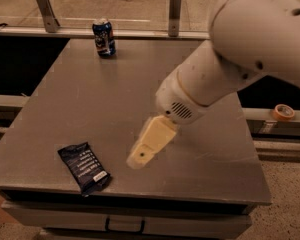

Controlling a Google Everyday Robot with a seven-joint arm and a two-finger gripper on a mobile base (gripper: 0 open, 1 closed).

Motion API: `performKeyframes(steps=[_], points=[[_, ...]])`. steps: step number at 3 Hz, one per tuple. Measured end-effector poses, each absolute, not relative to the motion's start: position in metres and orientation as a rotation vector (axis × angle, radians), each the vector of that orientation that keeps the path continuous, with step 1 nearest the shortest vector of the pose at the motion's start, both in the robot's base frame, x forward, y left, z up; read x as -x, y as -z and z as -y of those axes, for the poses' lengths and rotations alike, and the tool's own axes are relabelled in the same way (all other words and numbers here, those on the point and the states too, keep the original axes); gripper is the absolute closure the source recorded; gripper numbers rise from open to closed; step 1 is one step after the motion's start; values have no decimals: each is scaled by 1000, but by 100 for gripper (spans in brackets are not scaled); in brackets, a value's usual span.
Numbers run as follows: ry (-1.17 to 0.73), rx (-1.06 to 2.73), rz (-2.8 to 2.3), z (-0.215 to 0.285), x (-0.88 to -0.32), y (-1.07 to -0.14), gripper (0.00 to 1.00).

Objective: Move rxbar blueberry near pepsi can

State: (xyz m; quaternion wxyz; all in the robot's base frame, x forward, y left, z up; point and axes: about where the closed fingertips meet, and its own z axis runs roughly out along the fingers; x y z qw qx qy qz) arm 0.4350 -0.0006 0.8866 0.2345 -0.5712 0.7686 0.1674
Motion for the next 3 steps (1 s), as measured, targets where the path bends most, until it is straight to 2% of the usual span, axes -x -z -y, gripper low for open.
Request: performKeyframes(steps=[1,3], points=[[-522,1496,-2123,-36,-413,-870,0],[-615,1393,-2141,-95,-403,-829,0]])
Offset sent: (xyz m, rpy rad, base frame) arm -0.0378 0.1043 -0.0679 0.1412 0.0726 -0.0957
